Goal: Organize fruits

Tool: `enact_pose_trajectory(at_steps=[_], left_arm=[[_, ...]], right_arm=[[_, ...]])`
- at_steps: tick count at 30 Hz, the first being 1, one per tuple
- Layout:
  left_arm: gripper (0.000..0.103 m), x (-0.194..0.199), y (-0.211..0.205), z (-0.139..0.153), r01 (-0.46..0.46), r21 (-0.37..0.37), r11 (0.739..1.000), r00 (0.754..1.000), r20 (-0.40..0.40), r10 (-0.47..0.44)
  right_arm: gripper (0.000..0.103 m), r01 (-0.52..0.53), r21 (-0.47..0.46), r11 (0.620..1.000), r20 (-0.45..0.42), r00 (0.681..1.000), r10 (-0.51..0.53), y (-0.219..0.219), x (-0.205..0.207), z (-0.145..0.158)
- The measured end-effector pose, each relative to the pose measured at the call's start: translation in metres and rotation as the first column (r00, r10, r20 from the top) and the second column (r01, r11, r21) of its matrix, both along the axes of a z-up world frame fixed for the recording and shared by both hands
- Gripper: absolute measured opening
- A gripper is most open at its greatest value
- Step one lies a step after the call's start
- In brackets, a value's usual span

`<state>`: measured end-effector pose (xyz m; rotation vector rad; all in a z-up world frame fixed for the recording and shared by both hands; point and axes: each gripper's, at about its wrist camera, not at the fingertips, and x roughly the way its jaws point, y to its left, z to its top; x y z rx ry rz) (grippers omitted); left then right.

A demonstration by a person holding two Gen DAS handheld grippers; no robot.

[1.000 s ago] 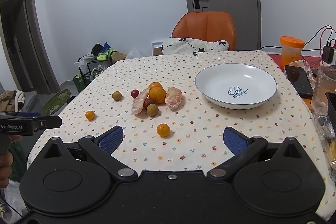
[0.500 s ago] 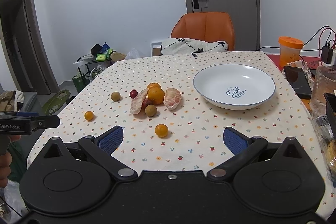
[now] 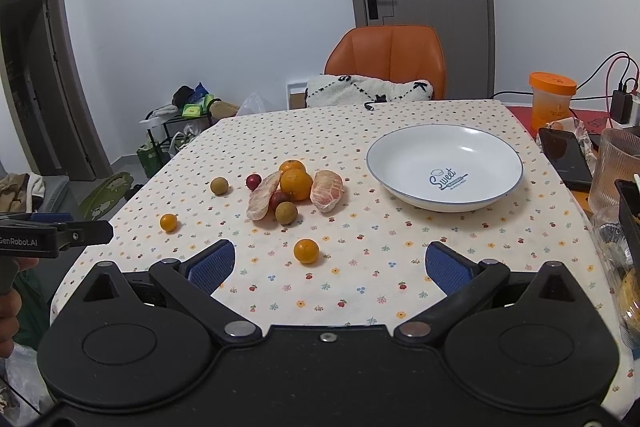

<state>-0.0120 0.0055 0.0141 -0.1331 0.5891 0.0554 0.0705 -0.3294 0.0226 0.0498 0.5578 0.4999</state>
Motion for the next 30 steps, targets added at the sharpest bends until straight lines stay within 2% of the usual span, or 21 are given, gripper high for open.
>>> enact_pose_trajectory(at_steps=[9, 18, 30], left_arm=[[0.103, 0.003, 0.004, 0.003, -0.001, -0.023, 1.000, 1.000, 0.010, 0.001], [0.103, 0.014, 0.011, -0.007, -0.006, -0.035, 0.999, 1.000, -0.013, 0.006], [0.103, 0.038, 0.019, -0.020, -0.008, -0.055, 0.998, 1.000, -0.017, 0.007]], right_arm=[[0.103, 0.003, -0.004, 1.000, -0.003, 1.000, -0.003, 0.001, 0.004, 0.001], [0.103, 0.000, -0.011, 1.000, -0.009, 1.000, 0.000, 0.009, 0.018, -0.003], [0.103, -0.065, -0.024, 0.998, -0.048, 0.997, 0.064, 0.031, 0.039, -0.023]])
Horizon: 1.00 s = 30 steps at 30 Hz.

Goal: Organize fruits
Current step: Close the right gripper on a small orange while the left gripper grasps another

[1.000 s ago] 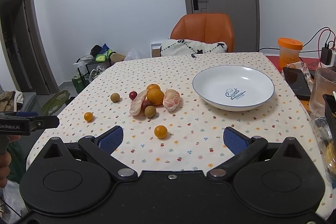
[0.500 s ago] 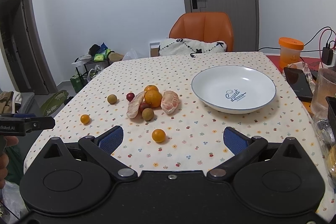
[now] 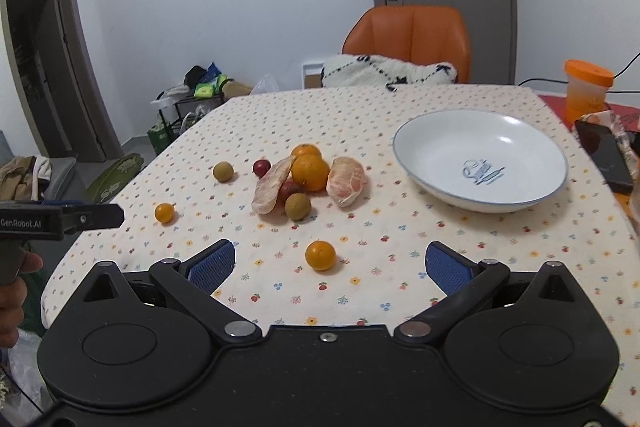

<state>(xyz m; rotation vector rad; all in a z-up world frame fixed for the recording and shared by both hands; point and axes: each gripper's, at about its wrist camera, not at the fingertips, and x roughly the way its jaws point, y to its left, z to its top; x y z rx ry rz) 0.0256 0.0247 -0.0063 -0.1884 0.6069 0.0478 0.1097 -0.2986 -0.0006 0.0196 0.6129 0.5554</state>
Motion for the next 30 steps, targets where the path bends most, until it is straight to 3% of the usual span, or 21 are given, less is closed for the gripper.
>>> enact_pose_trajectory(at_steps=[16, 20, 28, 30], left_arm=[[0.096, 0.040, 0.005, -0.019, 0.011, -0.006, 1.000, 1.000, 0.004, -0.011], [0.088, 0.049, 0.010, -0.026, 0.001, -0.017, 1.000, 1.000, -0.011, -0.001], [0.062, 0.064, 0.023, -0.038, -0.043, -0.041, 0.998, 0.998, -0.052, 0.041], [0.056, 0.067, 0.027, -0.040, -0.051, -0.057, 0.997, 0.997, -0.065, 0.047]], right_arm=[[0.101, -0.052, 0.035, 0.998, -0.011, 0.999, 0.053, 0.012, 0.030, -0.019], [0.088, -0.075, 0.038, 0.996, -0.023, 0.997, 0.076, 0.017, 0.036, -0.023], [0.060, -0.091, 0.045, 0.995, -0.096, 0.991, 0.095, 0.022, 0.050, -0.035], [0.049, -0.092, 0.051, 0.994, -0.120, 0.988, 0.098, 0.023, 0.055, -0.039]])
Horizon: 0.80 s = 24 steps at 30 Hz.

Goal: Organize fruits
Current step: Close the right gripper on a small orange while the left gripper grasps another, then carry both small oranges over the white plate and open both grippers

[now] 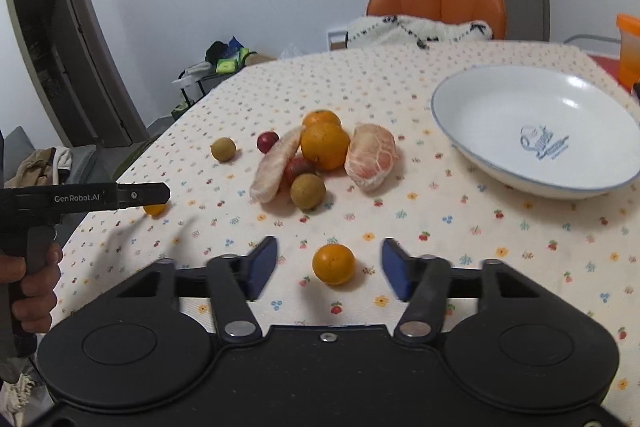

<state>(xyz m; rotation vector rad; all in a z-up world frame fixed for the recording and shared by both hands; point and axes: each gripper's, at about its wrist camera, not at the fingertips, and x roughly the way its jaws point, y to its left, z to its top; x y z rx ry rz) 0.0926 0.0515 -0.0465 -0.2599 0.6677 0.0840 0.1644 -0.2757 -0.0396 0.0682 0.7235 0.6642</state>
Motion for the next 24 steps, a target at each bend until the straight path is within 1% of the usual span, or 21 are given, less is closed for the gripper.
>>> enact_pose_trajectory(at_steps=[2, 3, 4, 5, 7, 8, 15, 24], left_arm=[[0.049, 0.002, 0.003, -0.003, -0.006, -0.007, 1.000, 1.000, -0.012, 0.006], [0.041, 0.003, 0.003, -0.005, -0.010, -0.008, 1.000, 1.000, -0.018, 0.010], [0.027, 0.004, 0.004, -0.006, -0.013, -0.014, 1.000, 1.000, -0.027, 0.013], [0.020, 0.004, 0.006, -0.007, -0.013, -0.025, 1.000, 0.999, -0.031, 0.013], [0.020, 0.003, 0.008, -0.007, -0.019, -0.054, 0.998, 1.000, -0.024, 0.018], [0.020, 0.003, 0.007, -0.006, -0.021, -0.055, 0.998, 1.000, -0.019, 0.020], [0.020, 0.012, -0.007, 0.011, -0.005, -0.030, 1.000, 1.000, 0.015, 0.006], [0.020, 0.025, -0.038, 0.026, 0.028, 0.004, 1.000, 0.998, 0.058, -0.028]], right_arm=[[0.032, -0.016, 0.003, 1.000, -0.027, 0.999, 0.016, 0.001, 0.004, -0.004], [0.024, -0.024, 0.001, 1.000, -0.040, 0.999, 0.024, 0.002, 0.005, -0.007], [0.023, -0.030, 0.000, 1.000, -0.043, 0.999, 0.030, 0.003, 0.006, -0.008], [0.023, -0.036, 0.002, 0.999, -0.042, 0.998, 0.036, 0.002, 0.007, -0.007], [0.023, -0.046, 0.015, 0.999, -0.037, 0.998, 0.047, 0.001, 0.007, -0.003], [0.023, -0.050, 0.018, 0.999, -0.028, 0.998, 0.050, 0.000, 0.008, -0.001], [0.023, -0.035, 0.034, 0.999, -0.005, 0.999, 0.036, -0.010, 0.018, 0.006], [0.023, -0.005, 0.061, 0.998, 0.032, 0.999, 0.003, -0.033, 0.029, 0.018]])
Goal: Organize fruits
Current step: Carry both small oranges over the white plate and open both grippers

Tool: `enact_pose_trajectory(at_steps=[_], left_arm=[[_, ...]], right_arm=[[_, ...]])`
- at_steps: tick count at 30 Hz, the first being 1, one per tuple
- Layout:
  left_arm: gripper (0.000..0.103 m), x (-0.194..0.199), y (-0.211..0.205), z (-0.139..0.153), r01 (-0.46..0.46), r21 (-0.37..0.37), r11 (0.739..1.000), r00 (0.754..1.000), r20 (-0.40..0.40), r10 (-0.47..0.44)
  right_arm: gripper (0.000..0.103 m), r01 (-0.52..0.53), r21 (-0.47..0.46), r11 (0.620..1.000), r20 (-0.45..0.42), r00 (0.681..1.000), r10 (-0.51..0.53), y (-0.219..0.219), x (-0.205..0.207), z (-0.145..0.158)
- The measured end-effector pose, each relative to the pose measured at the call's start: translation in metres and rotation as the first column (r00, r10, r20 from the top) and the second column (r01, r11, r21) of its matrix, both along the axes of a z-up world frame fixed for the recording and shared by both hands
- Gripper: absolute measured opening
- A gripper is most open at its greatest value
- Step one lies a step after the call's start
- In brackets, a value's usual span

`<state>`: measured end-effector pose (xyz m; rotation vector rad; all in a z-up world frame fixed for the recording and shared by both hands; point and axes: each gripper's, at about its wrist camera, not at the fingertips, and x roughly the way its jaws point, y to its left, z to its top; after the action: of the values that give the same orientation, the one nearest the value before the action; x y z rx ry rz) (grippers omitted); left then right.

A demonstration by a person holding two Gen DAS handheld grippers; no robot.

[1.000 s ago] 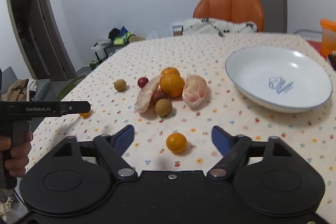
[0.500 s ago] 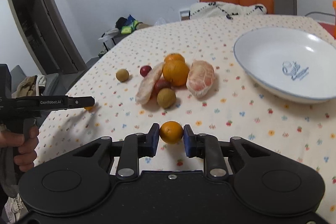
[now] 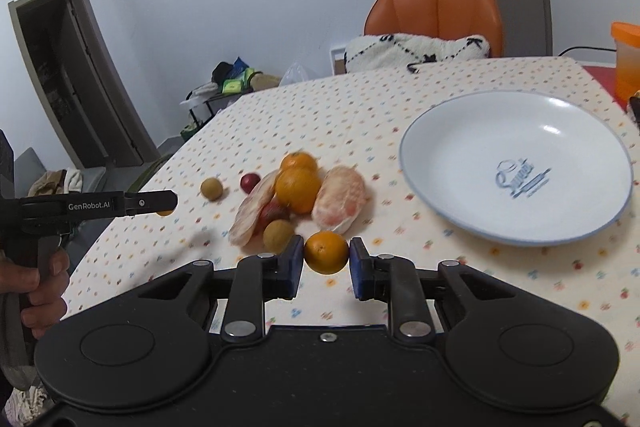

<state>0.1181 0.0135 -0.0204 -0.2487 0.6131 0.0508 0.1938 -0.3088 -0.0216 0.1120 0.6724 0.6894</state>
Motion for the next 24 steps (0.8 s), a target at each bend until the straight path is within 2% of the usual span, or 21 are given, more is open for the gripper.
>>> enact_pose_trajectory(at_steps=[6, 9, 13, 24], left_arm=[[0.020, 0.009, -0.020, 0.008, 0.009, 0.021, 1.000, 1.000, 0.012, -0.009], [0.020, 0.015, -0.030, 0.011, 0.037, -0.004, 0.999, 0.999, 0.006, -0.037], [0.020, 0.021, -0.048, 0.017, 0.062, 0.034, 0.998, 0.998, 0.019, -0.062], [0.020, 0.042, -0.084, 0.023, 0.124, 0.033, 0.992, 0.991, 0.036, -0.125]], right_arm=[[0.023, 0.023, 0.011, 1.000, 0.019, 1.000, -0.023, -0.010, 0.006, 0.003], [0.023, 0.026, 0.023, 0.999, 0.022, 0.999, -0.027, -0.014, 0.009, 0.004], [0.023, 0.039, 0.037, 0.999, 0.034, 0.999, -0.040, -0.021, 0.012, 0.008], [0.023, 0.107, 0.047, 0.993, 0.025, 0.994, -0.109, -0.043, 0.025, 0.006]])
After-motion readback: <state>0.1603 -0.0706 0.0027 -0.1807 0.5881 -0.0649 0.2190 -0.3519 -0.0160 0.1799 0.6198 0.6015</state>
